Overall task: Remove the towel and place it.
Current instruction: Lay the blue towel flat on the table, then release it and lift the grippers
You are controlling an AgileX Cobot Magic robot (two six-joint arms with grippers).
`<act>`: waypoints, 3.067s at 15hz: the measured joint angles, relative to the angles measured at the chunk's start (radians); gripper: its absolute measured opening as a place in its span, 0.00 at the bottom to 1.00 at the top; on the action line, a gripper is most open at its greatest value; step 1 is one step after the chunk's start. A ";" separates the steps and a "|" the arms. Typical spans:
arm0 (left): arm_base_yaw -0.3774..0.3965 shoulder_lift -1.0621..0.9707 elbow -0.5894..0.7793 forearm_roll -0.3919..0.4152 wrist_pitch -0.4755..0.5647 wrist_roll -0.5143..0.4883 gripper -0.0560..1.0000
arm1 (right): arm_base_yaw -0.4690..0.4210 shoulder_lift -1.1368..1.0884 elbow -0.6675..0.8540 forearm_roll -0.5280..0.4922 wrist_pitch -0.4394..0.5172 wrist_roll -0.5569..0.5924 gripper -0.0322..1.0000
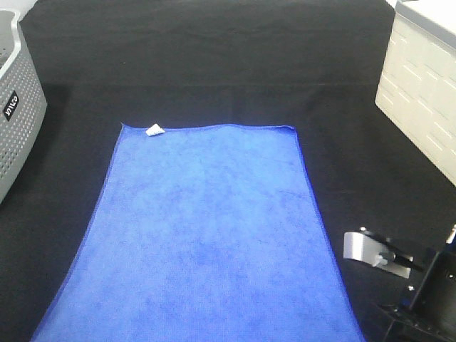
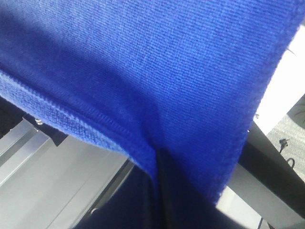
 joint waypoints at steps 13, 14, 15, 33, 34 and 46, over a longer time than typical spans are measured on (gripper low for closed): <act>0.000 0.352 -0.153 0.068 0.001 0.029 0.05 | -0.002 0.306 -0.088 0.012 -0.015 -0.118 0.04; -0.026 0.380 -0.167 0.075 0.001 0.039 0.05 | -0.002 0.318 -0.089 0.012 -0.015 -0.120 0.04; -0.059 0.406 -0.179 0.085 0.001 0.041 0.05 | -0.002 0.338 -0.103 -0.002 -0.015 -0.121 0.04; -0.231 0.573 -0.329 0.180 -0.006 0.044 0.05 | -0.003 0.455 -0.123 -0.046 -0.027 -0.134 0.04; -0.231 0.573 -0.331 0.183 -0.005 0.044 0.05 | -0.003 0.455 -0.123 -0.045 -0.026 -0.134 0.04; -0.231 0.573 -0.331 0.243 0.004 0.056 0.13 | -0.004 0.455 -0.123 -0.071 -0.019 -0.141 0.24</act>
